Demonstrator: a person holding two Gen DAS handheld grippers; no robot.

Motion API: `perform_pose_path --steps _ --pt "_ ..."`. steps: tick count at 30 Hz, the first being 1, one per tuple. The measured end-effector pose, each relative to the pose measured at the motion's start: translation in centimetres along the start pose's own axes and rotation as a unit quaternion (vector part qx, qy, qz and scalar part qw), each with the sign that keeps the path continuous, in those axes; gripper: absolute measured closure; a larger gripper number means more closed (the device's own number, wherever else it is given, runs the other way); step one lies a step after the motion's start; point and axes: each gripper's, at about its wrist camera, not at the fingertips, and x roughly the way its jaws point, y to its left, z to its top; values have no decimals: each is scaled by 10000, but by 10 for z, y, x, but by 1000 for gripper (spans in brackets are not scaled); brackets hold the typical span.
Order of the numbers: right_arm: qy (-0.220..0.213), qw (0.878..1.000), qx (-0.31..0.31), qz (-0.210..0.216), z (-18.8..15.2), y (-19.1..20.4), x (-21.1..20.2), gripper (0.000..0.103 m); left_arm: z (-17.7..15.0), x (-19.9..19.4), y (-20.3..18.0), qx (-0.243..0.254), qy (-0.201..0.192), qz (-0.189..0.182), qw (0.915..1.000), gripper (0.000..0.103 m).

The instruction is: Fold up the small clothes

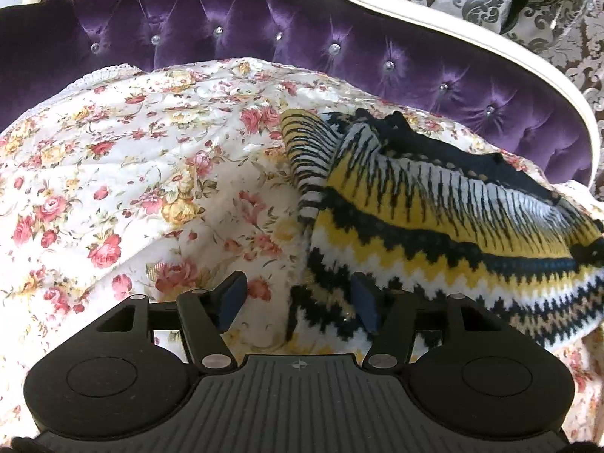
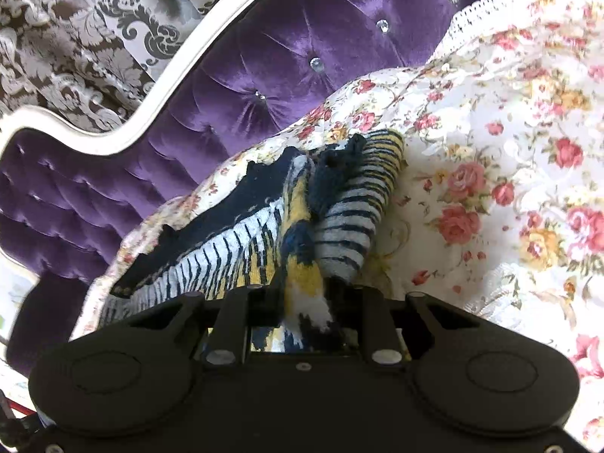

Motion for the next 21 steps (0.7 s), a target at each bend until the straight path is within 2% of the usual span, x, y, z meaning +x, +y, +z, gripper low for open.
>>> perform_pose_path --steps 7,12,21 --pt "-65 9981 -447 -417 9 37 -10 76 -5 2 -7 293 -96 74 9995 36" --pt "-168 9945 -901 -505 18 84 -13 77 -8 1 -9 402 -151 68 9991 34" --pt "-133 9835 -1792 -216 17 187 6 77 -9 -1 -6 343 -185 -56 9992 34"
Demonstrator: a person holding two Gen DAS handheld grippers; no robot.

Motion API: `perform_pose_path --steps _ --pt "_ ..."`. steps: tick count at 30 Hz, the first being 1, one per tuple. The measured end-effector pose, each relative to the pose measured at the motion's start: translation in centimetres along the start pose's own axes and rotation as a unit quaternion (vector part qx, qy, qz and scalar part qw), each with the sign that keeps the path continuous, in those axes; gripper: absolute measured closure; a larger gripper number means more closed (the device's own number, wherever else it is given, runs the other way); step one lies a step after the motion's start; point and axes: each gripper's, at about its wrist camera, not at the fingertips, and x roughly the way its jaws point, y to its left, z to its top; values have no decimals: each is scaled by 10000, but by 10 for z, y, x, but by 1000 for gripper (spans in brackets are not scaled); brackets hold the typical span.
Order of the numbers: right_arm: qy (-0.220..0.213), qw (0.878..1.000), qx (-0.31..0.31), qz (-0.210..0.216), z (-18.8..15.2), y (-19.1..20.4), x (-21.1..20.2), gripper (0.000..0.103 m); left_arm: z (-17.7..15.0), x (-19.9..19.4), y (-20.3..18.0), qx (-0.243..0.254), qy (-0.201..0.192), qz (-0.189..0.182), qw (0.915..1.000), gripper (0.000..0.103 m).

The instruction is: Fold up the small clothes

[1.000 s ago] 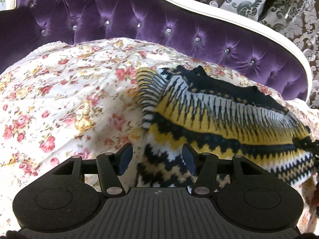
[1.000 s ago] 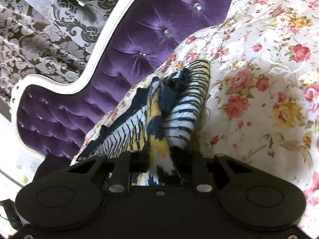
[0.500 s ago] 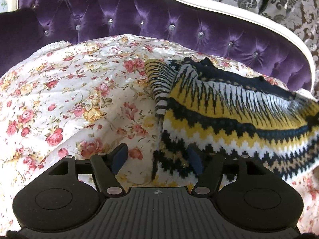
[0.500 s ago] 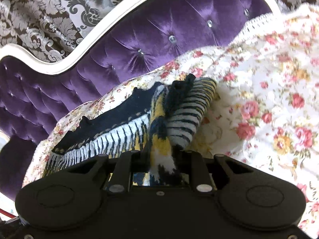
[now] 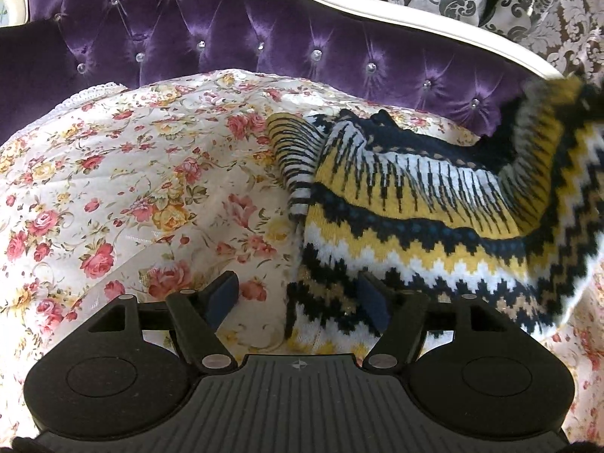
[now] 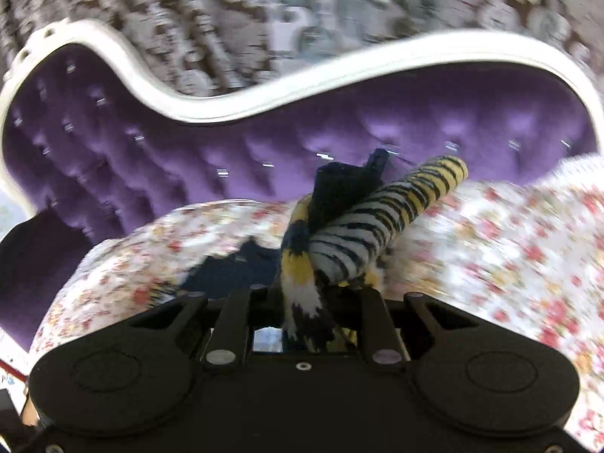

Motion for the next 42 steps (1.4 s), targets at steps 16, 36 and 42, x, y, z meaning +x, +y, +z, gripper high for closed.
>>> perform_pose_path --steps 16,36,42 --pt "1023 9844 -1262 680 -52 121 72 57 -3 -4 0 -21 -75 -78 9999 33" --pt "76 9959 -830 341 -60 25 -17 53 33 -51 26 -429 -292 -487 9975 34" --pt "-129 9892 -1435 268 -97 36 -24 47 77 -47 19 -579 -433 -738 9947 33"
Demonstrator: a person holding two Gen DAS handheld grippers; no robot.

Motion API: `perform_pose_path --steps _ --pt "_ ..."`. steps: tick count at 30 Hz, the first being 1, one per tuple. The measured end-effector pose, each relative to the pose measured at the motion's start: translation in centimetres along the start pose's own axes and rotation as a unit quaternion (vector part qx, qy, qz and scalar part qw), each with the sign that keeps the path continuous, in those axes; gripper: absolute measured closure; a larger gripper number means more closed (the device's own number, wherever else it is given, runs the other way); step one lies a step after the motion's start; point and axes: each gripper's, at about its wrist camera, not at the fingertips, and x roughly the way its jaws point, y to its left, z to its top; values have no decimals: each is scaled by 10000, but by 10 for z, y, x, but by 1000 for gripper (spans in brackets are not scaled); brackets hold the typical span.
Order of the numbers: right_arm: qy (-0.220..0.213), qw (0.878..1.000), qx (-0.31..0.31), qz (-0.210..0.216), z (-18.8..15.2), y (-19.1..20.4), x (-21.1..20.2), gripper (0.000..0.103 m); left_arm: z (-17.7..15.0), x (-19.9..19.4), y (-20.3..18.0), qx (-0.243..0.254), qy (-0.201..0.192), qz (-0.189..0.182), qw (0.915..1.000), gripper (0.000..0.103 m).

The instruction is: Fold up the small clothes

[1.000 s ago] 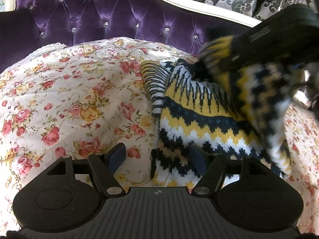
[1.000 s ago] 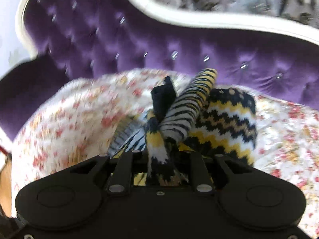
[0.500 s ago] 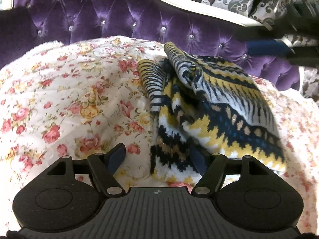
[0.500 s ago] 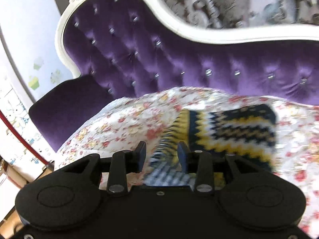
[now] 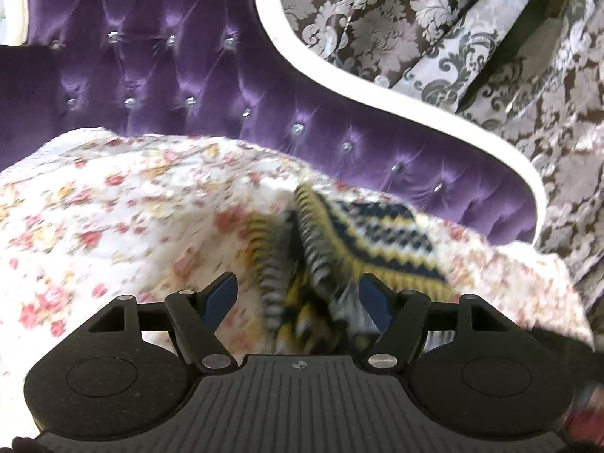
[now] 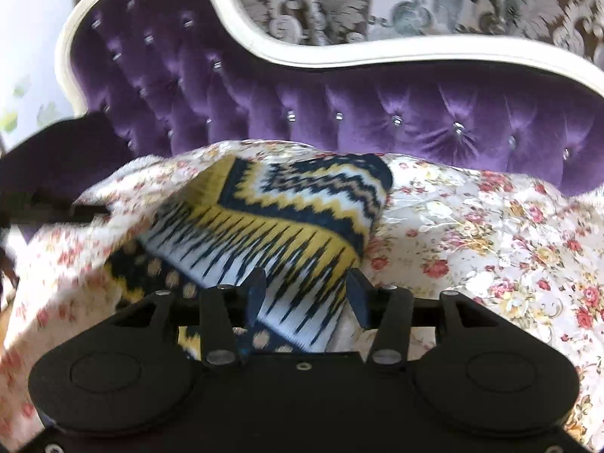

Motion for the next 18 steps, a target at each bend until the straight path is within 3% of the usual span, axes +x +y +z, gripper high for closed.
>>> perform_pose_path --steps 4,10,13,18 --pt "-251 9967 -773 86 -12 33 -2 45 8 28 -10 -18 280 -173 9995 33" --pt "-517 9725 -2258 222 -26 98 11 37 9 69 -21 215 707 -246 9970 34" --pt "-643 9640 -2570 233 -27 115 23 37 13 77 -22 278 783 -309 9961 35" --pt "-706 9527 -2953 121 -31 133 43 37 22 88 -19 273 856 -492 9947 55"
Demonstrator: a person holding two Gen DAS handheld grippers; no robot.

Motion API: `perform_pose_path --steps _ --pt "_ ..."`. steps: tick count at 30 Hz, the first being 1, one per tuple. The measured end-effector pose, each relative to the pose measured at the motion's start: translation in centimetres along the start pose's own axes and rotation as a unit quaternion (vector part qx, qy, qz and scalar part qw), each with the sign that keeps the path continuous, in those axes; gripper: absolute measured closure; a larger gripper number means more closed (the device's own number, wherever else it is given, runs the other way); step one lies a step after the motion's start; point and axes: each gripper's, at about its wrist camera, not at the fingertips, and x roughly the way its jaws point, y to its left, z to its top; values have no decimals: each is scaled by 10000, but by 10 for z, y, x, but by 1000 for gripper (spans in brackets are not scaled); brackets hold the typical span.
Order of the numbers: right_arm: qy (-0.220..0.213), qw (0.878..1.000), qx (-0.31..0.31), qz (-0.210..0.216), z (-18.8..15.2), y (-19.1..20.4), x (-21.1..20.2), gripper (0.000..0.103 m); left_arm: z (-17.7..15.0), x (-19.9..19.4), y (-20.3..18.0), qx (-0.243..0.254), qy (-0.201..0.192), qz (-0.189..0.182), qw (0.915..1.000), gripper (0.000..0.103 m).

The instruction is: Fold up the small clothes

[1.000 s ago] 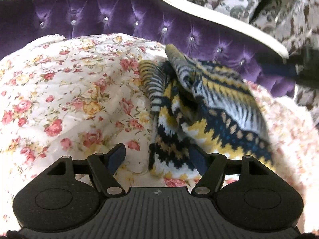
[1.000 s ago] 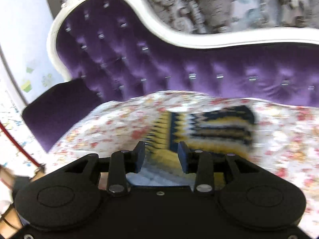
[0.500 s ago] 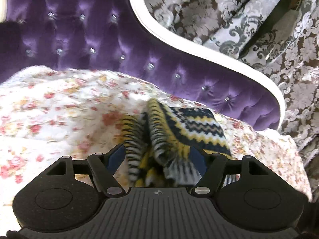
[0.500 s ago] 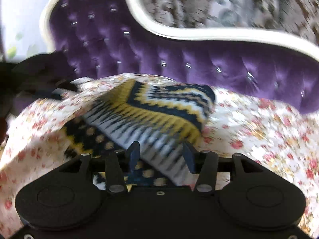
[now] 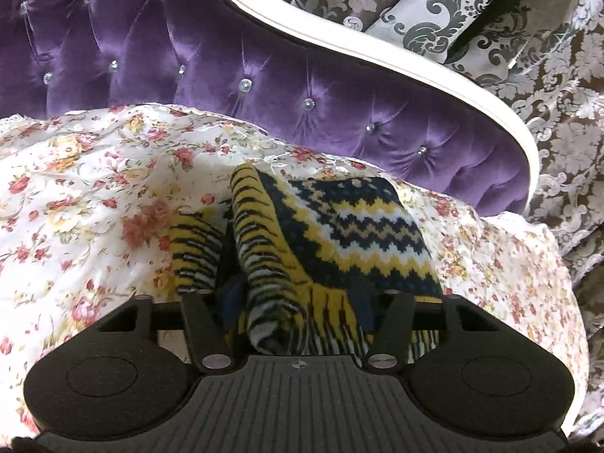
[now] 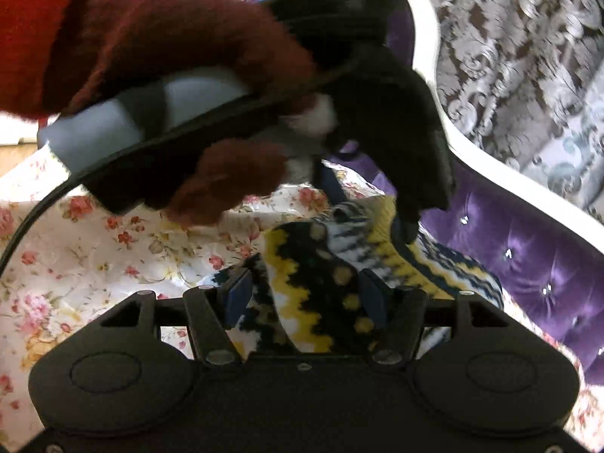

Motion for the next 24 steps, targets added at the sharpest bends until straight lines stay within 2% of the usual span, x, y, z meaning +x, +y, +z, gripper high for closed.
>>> perform_pose_path --steps 1,2,4,5,8,10,12,15,17,19,21,22,23,24 --pt "18 9999 -99 -45 -2 3 3 37 1 3 2 -39 42 -46 10000 70" --pt "37 9997 -214 -131 -3 8 4 41 1 5 3 -82 56 -61 9999 90" --pt "32 9993 -292 -234 -6 7 7 66 1 7 5 -122 -28 -47 9999 92" --pt "43 9997 -146 -167 -6 2 6 91 0 5 4 -115 -100 -38 9999 93" --pt "-243 9985 482 -60 -2 -19 -14 91 2 -15 1 -87 -420 -66 9991 94" --pt "-467 9973 574 31 3 -25 -32 91 3 -33 1 -135 -611 -282 9976 94" --pt "-535 9967 589 145 8 -24 -42 91 0 -48 1 -130 -723 -346 9967 94" --pt "-271 9965 600 520 6 -15 -32 90 -15 -52 8 -10 -738 -127 9972 93" --pt "-25 9965 552 627 -2 -6 -16 87 -25 -38 17 -17 -570 34 9984 93" --pt "344 9939 689 792 -12 -4 2 78 -34 -19 27 -132 -370 210 9990 88" --pt "342 9903 979 925 -20 -9 4 71 -40 -10 34 -202 -429 246 9986 84" --pt "317 9880 1104 1032 -22 -14 1 65 -43 -10 33 -158 -525 284 9981 75" --pt "295 9849 1256 1152 -24 -20 -2 52 -43 -10 31 -67 -573 399 9975 61" --pt "256 9807 1453 1282 -26 -29 -7 41 -44 -10 30 30 -589 502 9970 57"
